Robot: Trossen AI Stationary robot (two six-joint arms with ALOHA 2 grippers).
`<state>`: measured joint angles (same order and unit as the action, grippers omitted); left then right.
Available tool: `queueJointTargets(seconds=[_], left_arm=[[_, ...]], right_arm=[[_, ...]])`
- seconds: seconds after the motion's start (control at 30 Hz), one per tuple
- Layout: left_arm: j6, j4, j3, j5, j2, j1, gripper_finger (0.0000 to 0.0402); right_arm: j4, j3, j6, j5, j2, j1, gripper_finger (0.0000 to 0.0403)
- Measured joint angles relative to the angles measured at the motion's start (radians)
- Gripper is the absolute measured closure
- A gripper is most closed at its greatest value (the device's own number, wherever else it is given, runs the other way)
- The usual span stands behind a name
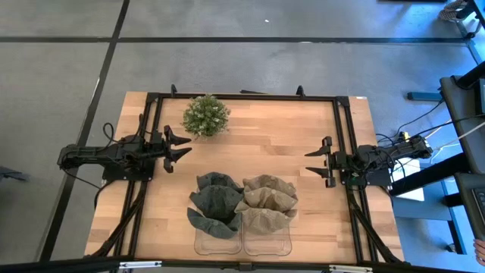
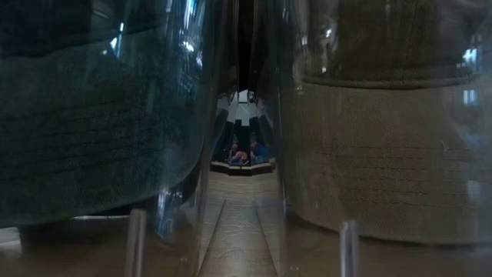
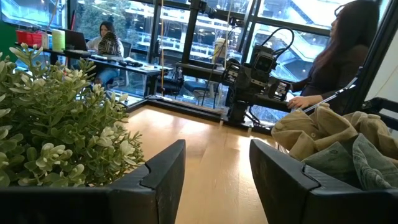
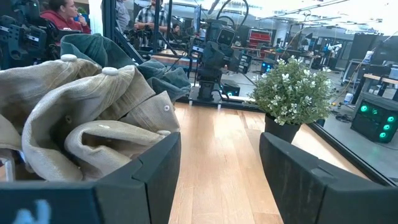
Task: Pick & Place hat
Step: Return to Home Position
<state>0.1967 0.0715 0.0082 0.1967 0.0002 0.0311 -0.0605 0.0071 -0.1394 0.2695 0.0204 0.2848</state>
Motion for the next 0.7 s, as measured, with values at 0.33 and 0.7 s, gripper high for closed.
queueJointTargets(seconds=[0.33,0.7], left_arm=[[0.000,0.000,0.000,0.000,0.000,0.000,0.0226],[0.000,0.000,0.000,0.000,0.000,0.000,0.0224]], right_arm=[[0.000,0.000,0.000,0.000,0.000,0.000,0.0184],[0.000,0.000,0.000,0.000,0.000,0.000,0.0184]])
